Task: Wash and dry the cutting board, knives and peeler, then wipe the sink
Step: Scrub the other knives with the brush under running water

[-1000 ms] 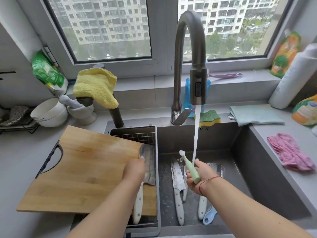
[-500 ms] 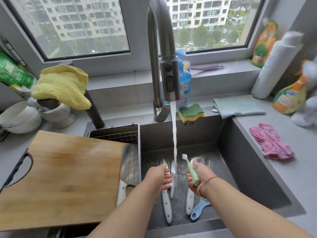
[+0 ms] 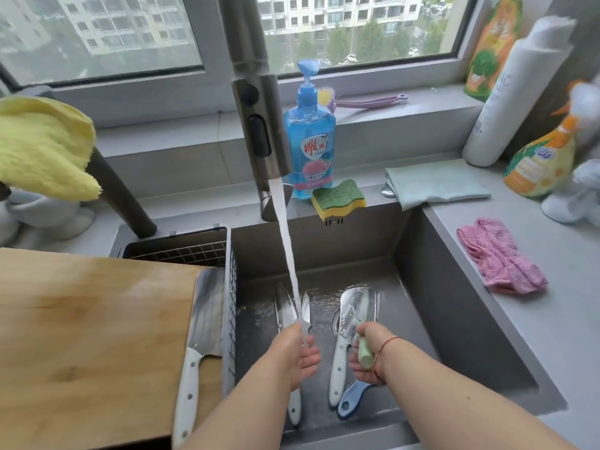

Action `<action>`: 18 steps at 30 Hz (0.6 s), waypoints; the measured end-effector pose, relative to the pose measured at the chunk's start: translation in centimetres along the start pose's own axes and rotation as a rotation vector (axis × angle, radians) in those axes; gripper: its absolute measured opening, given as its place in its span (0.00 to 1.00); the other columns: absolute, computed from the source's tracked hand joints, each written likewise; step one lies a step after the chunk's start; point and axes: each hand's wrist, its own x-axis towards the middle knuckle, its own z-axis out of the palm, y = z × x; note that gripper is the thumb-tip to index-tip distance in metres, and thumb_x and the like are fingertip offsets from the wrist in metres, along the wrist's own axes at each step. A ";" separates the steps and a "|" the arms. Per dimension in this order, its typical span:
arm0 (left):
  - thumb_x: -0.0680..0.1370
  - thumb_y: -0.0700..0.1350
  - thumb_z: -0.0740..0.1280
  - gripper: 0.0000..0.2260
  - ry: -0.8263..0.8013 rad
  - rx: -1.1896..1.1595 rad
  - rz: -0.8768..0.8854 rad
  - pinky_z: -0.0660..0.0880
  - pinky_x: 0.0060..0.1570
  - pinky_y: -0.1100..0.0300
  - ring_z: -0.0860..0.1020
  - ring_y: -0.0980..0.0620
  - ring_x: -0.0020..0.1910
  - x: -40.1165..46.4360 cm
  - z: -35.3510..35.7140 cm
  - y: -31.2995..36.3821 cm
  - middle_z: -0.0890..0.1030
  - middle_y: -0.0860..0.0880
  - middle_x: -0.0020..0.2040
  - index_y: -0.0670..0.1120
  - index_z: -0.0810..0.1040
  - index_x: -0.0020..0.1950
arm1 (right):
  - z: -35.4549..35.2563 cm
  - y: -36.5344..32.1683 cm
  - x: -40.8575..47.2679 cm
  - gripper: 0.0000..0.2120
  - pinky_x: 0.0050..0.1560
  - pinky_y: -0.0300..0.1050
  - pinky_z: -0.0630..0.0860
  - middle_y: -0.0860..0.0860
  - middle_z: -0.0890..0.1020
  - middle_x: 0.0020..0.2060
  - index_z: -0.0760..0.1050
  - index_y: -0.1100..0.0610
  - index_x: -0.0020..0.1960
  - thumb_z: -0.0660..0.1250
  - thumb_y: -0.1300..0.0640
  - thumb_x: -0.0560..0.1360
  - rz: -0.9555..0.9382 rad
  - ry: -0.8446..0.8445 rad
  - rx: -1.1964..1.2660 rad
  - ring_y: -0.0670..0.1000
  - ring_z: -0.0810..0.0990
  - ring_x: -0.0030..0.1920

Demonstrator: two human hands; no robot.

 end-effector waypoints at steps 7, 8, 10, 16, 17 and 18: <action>0.83 0.52 0.51 0.25 0.036 0.097 -0.091 0.61 0.71 0.48 0.66 0.40 0.72 1.3 2.1 -1.2 0.66 0.36 0.73 0.35 0.64 0.73 | 1.8 -0.2 1.8 0.10 0.35 0.41 0.71 0.52 0.73 0.27 0.69 0.53 0.39 0.59 0.49 0.76 -0.021 0.069 0.084 0.51 0.70 0.27; 0.84 0.52 0.51 0.26 0.044 0.114 -0.102 0.60 0.71 0.48 0.64 0.40 0.73 1.5 2.3 -1.2 0.65 0.36 0.74 0.35 0.64 0.74 | 1.9 -0.4 2.1 0.08 0.38 0.42 0.71 0.53 0.73 0.32 0.68 0.53 0.40 0.59 0.51 0.76 -0.027 0.076 0.100 0.53 0.71 0.31; 0.84 0.54 0.51 0.26 0.029 0.121 -0.129 0.60 0.71 0.48 0.64 0.41 0.73 2.3 2.6 -1.4 0.65 0.37 0.73 0.35 0.63 0.73 | 2.0 -1.0 2.6 0.10 0.36 0.41 0.68 0.55 0.72 0.35 0.65 0.54 0.39 0.57 0.55 0.79 -0.067 0.101 0.119 0.53 0.70 0.32; 0.82 0.60 0.50 0.28 -0.012 0.190 -0.178 0.72 0.38 0.57 0.77 0.47 0.42 4.6 3.4 -2.0 0.80 0.42 0.48 0.38 0.77 0.59 | 1.8 -0.9 4.8 0.07 0.47 0.48 0.76 0.58 0.72 0.28 0.67 0.60 0.42 0.57 0.63 0.78 -0.130 0.095 -0.037 0.58 0.75 0.34; 0.82 0.60 0.50 0.28 -0.003 0.206 -0.163 0.71 0.34 0.57 0.78 0.47 0.42 4.5 3.5 -1.8 0.81 0.41 0.49 0.38 0.76 0.61 | 1.7 -1.1 4.5 0.07 0.42 0.45 0.73 0.58 0.71 0.28 0.67 0.61 0.43 0.56 0.64 0.79 -0.120 0.084 -0.001 0.57 0.73 0.32; 0.82 0.60 0.51 0.28 0.013 0.202 -0.155 0.72 0.33 0.58 0.79 0.46 0.42 4.5 3.5 -1.7 0.81 0.41 0.48 0.38 0.75 0.62 | 1.8 -1.5 3.7 0.07 0.37 0.43 0.70 0.57 0.71 0.29 0.67 0.62 0.43 0.55 0.64 0.80 -0.106 0.084 0.027 0.55 0.70 0.30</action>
